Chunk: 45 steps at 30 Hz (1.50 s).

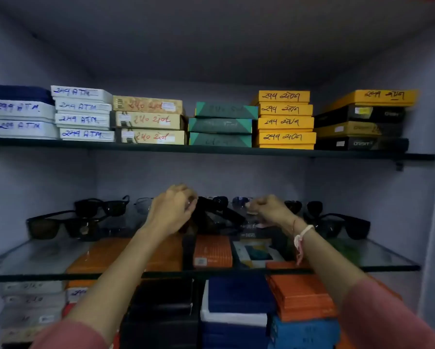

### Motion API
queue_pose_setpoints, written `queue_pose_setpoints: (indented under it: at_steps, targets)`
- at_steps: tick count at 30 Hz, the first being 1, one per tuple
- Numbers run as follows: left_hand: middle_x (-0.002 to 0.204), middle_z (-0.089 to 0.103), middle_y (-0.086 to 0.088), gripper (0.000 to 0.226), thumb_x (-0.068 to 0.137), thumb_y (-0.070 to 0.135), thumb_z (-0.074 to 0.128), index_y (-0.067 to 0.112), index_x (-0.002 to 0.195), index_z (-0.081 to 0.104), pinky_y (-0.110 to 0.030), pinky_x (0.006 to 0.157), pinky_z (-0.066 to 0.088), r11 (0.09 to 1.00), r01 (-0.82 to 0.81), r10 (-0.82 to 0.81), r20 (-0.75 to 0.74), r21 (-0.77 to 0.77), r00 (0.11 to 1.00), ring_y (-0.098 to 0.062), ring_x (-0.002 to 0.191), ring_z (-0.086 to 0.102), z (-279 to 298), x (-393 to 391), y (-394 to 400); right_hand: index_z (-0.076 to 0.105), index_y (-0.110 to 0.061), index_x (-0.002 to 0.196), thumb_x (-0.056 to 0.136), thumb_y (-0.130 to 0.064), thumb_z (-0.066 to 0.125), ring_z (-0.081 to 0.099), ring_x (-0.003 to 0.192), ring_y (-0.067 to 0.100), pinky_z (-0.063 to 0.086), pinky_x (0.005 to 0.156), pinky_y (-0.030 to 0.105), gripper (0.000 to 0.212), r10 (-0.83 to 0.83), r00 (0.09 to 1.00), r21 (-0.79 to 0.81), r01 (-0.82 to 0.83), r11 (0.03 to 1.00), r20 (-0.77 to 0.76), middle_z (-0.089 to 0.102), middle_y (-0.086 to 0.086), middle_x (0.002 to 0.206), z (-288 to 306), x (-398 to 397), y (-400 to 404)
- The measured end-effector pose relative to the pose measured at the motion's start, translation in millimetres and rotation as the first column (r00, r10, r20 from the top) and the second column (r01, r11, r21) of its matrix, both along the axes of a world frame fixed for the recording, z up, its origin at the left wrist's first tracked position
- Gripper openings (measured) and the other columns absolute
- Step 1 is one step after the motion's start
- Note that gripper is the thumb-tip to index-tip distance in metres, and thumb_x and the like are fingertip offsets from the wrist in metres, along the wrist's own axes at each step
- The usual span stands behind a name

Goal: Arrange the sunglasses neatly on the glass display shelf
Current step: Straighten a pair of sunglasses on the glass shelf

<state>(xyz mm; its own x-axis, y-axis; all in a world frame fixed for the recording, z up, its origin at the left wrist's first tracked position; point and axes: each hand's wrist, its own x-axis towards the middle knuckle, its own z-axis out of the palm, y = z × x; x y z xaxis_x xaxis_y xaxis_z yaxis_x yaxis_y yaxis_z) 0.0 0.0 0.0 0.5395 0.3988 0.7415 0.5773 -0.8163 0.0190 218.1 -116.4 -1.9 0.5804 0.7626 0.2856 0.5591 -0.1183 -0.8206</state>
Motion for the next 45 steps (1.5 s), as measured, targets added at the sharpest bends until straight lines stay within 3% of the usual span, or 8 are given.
queue_pose_setpoints:
  at_steps: [4, 7, 12, 20, 25, 29, 34, 45]
  targets:
    - [0.126, 0.058, -0.004, 0.033, 0.093, 0.029, 0.056, 0.017, 0.123, 0.061, -0.042, 0.089, 0.051, 0.986, -0.017, 0.005, -0.068, -0.168, 0.998, -0.024, 0.120, 0.050, 3, 20, 20, 0.048, -0.009, 0.142, 0.091, -0.033, 0.065, 0.055, 0.127, 0.027, 0.053, 0.096, 0.038, 0.059, 0.140, 0.988, -0.270, -0.154, 0.950, -0.070, 0.056, 0.012, 0.140, 4, 19, 25]
    - [0.132, 0.056, -0.006, 0.041, 0.093, 0.034, 0.056, 0.017, 0.131, 0.055, -0.043, 0.094, 0.049, 0.975, -0.039, 0.015, -0.111, -0.221, 0.994, -0.024, 0.124, 0.047, 2, 32, 31, 0.048, -0.013, 0.142, 0.085, -0.037, 0.070, 0.051, 0.129, 0.024, 0.051, 0.089, 0.030, 0.065, 0.217, 0.976, -0.371, -0.213, 0.904, -0.032, 0.053, 0.006, 0.143, 0, 29, 43]
    - [0.131, 0.057, -0.007, 0.044, 0.096, 0.039, 0.049, 0.017, 0.134, 0.051, -0.038, 0.096, 0.047, 0.944, -0.030, -0.007, -0.112, -0.330, 0.994, -0.025, 0.118, 0.053, 5, 39, 42, 0.069, -0.022, 0.093, 0.079, -0.027, 0.079, 0.064, 0.088, 0.010, 0.050, 0.063, 0.019, 0.018, 0.269, 0.963, -0.267, -0.259, 0.928, 0.002, 0.070, 0.004, 0.105, -2, 35, 50]
    - [0.071, 0.072, -0.009, 0.047, 0.089, 0.052, 0.056, 0.010, 0.106, 0.069, -0.034, 0.062, 0.063, 0.764, 0.202, -0.120, 0.173, -0.613, 0.978, -0.023, 0.062, 0.074, 25, 41, 26, 0.077, -0.015, 0.082, 0.066, -0.023, 0.088, 0.062, 0.073, 0.004, 0.048, 0.061, 0.011, 0.021, 0.131, 0.923, -0.033, -0.127, 0.991, 0.361, 0.070, -0.009, 0.076, 19, 25, 22]
    - [0.072, 0.075, -0.010, 0.020, 0.074, 0.025, 0.079, 0.007, 0.081, 0.076, -0.026, 0.062, 0.063, 0.642, 0.315, -0.196, 0.248, -0.699, 0.949, -0.016, 0.056, 0.073, 34, 35, 9, 0.080, -0.013, 0.076, 0.061, -0.029, 0.090, 0.063, 0.067, 0.004, 0.048, 0.057, 0.006, 0.024, 0.029, 0.895, 0.093, -0.079, 0.993, 0.446, 0.071, -0.007, 0.071, 36, 14, -10]
    - [0.053, 0.069, -0.001, 0.014, 0.075, 0.017, 0.080, 0.004, 0.073, 0.075, -0.011, 0.044, 0.053, 0.684, 0.312, -0.213, 0.229, -0.660, 0.950, -0.005, 0.040, 0.066, 40, 36, -8, 0.082, -0.020, 0.076, 0.070, -0.048, 0.080, 0.071, 0.061, 0.001, 0.051, 0.055, 0.006, 0.028, 0.054, 0.952, 0.073, -0.079, 0.994, 0.300, 0.076, -0.011, 0.069, 46, 10, -35]
    - [0.060, 0.072, -0.008, 0.019, 0.072, 0.021, 0.082, 0.004, 0.076, 0.076, -0.025, 0.062, 0.062, 0.752, 0.285, -0.213, 0.190, -0.595, 0.958, -0.015, 0.054, 0.073, 49, 48, -31, 0.079, 0.000, 0.089, 0.069, -0.012, 0.086, 0.070, 0.066, 0.010, 0.057, 0.051, 0.012, 0.025, -0.017, 0.993, 0.099, 0.005, 0.995, 0.118, 0.077, 0.012, 0.089, 53, 18, -52]
    - [0.054, 0.067, -0.007, 0.026, 0.076, 0.021, 0.073, 0.001, 0.060, 0.069, -0.030, 0.062, 0.058, 0.807, 0.077, -0.027, 0.094, -0.586, 0.995, -0.021, 0.048, 0.061, 38, 82, -46, 0.080, -0.006, 0.071, 0.068, -0.019, 0.083, 0.075, 0.078, 0.024, 0.063, 0.076, 0.038, 0.013, -0.330, 0.847, -0.004, 0.365, 0.931, 0.417, 0.078, 0.009, 0.077, 38, 39, -70]
